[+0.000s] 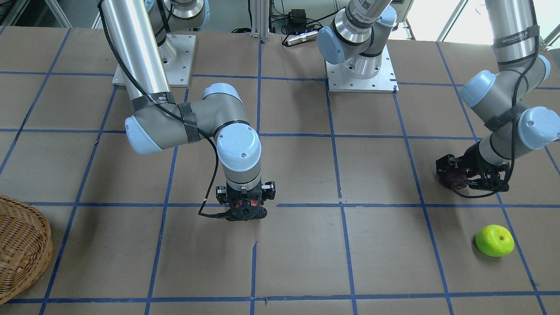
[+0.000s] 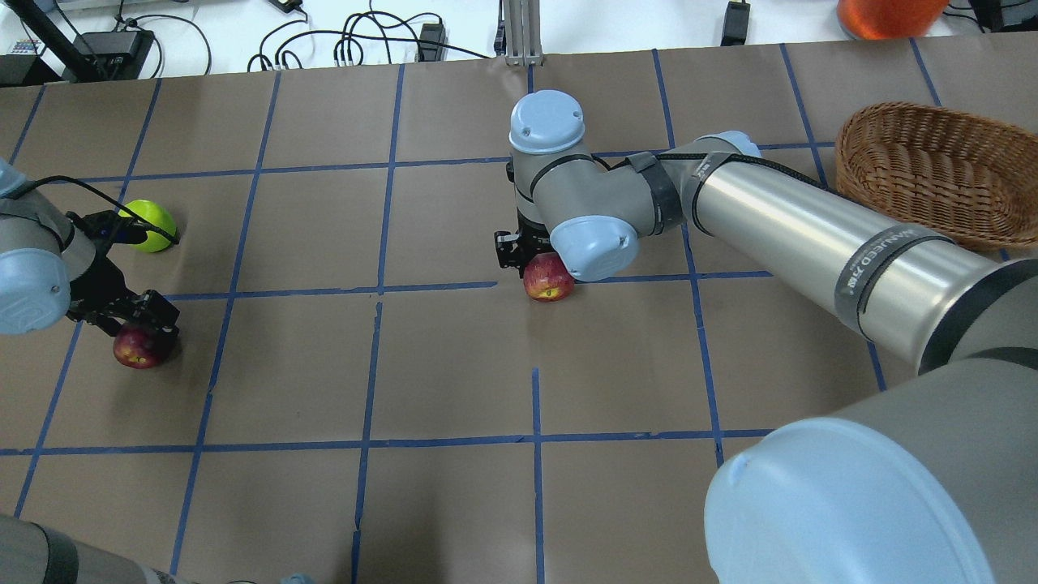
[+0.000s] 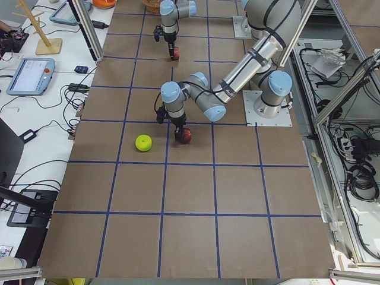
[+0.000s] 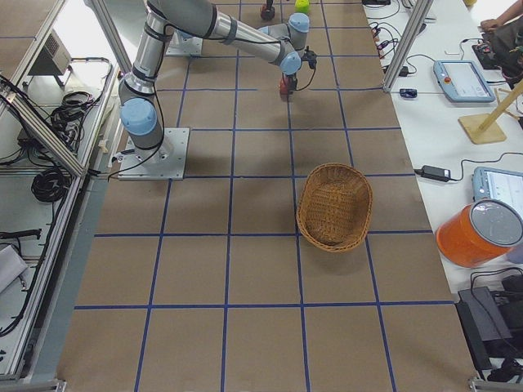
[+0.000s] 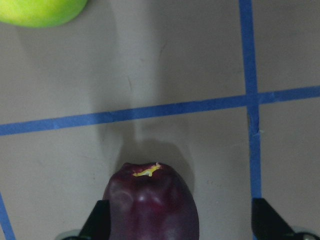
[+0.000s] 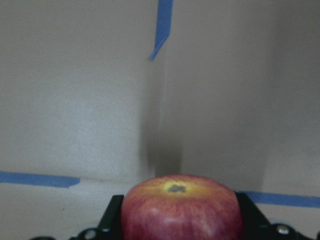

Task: Put all apples into basket
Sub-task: 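Grasp the red apple with the right gripper while the left grasps the dark apple, then drop the red apple into the basket while the left carries the dark apple, then release the dark apple and move the left gripper toward the green apple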

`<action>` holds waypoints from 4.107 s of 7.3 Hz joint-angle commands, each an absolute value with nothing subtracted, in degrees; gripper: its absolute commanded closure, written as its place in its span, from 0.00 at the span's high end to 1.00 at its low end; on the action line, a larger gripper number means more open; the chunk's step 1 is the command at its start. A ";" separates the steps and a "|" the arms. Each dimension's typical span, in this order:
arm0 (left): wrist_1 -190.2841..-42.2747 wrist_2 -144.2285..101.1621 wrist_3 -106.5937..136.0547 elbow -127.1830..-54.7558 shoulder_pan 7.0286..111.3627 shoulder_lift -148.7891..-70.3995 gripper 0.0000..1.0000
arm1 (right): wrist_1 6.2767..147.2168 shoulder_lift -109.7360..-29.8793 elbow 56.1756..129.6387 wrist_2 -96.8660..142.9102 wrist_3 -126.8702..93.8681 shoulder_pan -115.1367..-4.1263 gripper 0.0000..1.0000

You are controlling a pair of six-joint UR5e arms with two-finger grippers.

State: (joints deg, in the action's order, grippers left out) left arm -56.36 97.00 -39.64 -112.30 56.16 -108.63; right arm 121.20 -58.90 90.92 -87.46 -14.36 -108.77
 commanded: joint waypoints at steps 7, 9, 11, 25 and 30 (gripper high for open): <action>-61.05 91.69 -28.71 -107.61 63.68 -107.50 0.29 | 114.76 -59.10 78.23 -93.17 38.64 -63.23 0.00; -61.70 88.54 -10.73 -104.94 76.23 -107.66 0.29 | 119.35 -54.85 78.05 -92.55 40.17 -61.26 0.00; -54.09 84.46 13.61 -104.15 88.79 -109.59 0.31 | 117.61 -54.49 78.40 -89.32 35.36 -61.87 0.04; -56.52 76.55 21.87 -97.24 94.70 -111.02 1.00 | 98.70 -62.04 75.83 -83.54 14.90 -81.70 1.00; -73.30 79.89 -8.08 -92.11 71.24 -109.50 1.00 | 111.86 -59.78 82.96 -83.93 -7.51 -107.54 1.00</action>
